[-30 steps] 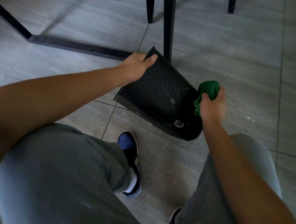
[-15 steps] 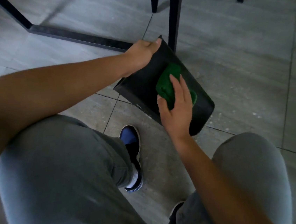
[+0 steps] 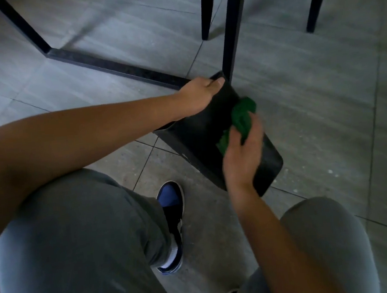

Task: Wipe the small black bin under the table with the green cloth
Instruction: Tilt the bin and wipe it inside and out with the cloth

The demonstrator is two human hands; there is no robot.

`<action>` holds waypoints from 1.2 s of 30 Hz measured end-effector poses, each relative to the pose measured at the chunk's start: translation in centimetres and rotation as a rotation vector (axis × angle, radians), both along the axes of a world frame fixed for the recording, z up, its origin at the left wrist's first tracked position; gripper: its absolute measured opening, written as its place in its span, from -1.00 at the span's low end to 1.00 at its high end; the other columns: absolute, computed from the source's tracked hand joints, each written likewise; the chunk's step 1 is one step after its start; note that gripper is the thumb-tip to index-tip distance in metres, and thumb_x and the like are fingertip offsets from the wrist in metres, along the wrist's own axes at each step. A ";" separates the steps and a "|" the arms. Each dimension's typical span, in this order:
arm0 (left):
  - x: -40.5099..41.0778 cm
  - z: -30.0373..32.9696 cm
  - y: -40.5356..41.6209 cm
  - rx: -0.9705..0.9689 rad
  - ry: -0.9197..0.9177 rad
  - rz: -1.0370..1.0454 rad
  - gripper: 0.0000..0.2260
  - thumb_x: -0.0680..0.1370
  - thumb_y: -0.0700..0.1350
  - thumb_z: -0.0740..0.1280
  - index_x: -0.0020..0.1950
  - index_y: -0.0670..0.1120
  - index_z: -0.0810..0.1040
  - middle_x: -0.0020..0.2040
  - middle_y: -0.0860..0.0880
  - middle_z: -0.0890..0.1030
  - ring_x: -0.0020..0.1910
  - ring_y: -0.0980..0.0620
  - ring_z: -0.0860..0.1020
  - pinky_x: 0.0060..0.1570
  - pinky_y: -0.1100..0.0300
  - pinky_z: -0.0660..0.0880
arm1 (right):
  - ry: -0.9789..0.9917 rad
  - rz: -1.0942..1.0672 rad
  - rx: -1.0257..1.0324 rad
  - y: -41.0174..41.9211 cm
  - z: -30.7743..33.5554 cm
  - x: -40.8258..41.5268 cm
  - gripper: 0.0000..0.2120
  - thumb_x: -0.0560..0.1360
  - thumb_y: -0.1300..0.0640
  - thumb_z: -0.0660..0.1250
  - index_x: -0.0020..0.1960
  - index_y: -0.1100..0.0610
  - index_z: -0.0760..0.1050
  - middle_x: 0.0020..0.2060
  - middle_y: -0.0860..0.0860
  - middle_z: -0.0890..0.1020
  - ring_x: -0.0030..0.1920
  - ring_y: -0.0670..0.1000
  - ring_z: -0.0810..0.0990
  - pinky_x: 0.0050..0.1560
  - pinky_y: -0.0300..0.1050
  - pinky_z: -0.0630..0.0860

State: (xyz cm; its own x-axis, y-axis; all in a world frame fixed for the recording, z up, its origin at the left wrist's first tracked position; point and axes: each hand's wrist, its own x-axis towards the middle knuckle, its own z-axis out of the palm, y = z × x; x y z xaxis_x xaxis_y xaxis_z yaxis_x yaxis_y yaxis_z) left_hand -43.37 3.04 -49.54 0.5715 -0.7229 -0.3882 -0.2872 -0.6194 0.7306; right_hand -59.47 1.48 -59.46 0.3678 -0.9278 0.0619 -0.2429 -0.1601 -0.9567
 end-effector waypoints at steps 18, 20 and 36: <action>-0.8 -0.7 0.3 0.014 0.132 0.127 -0.49 0.67 0.24 0.14 0.54 0.00 0.40 0.45 -0.09 0.50 0.40 -0.06 0.46 0.35 0.14 0.36 | 0.119 0.073 -0.169 3.1 -0.1 -1.8 -0.46 0.52 0.00 0.27 0.50 0.02 0.41 0.52 0.11 0.43 0.55 0.17 0.34 0.55 0.29 0.24; -0.5 -0.5 0.6 -0.013 0.184 0.136 -0.50 0.69 0.20 0.13 0.53 -0.05 0.40 0.45 -0.08 0.50 0.35 0.04 0.46 0.17 0.27 0.34 | 0.111 0.120 -0.251 0.9 0.6 0.1 -0.46 0.50 -0.01 0.29 0.48 0.03 0.43 0.46 0.09 0.50 0.50 0.18 0.41 0.51 0.30 0.29; -1.3 -0.8 0.0 -0.127 0.208 0.228 -0.57 0.67 0.15 0.21 0.32 -0.13 0.61 0.15 -0.12 0.69 0.14 -0.06 0.66 0.31 0.00 0.53 | 0.115 0.056 -0.227 1.4 1.8 1.3 -0.44 0.49 0.03 0.24 0.50 0.03 0.42 0.45 0.07 0.52 0.48 0.15 0.45 0.54 0.28 0.25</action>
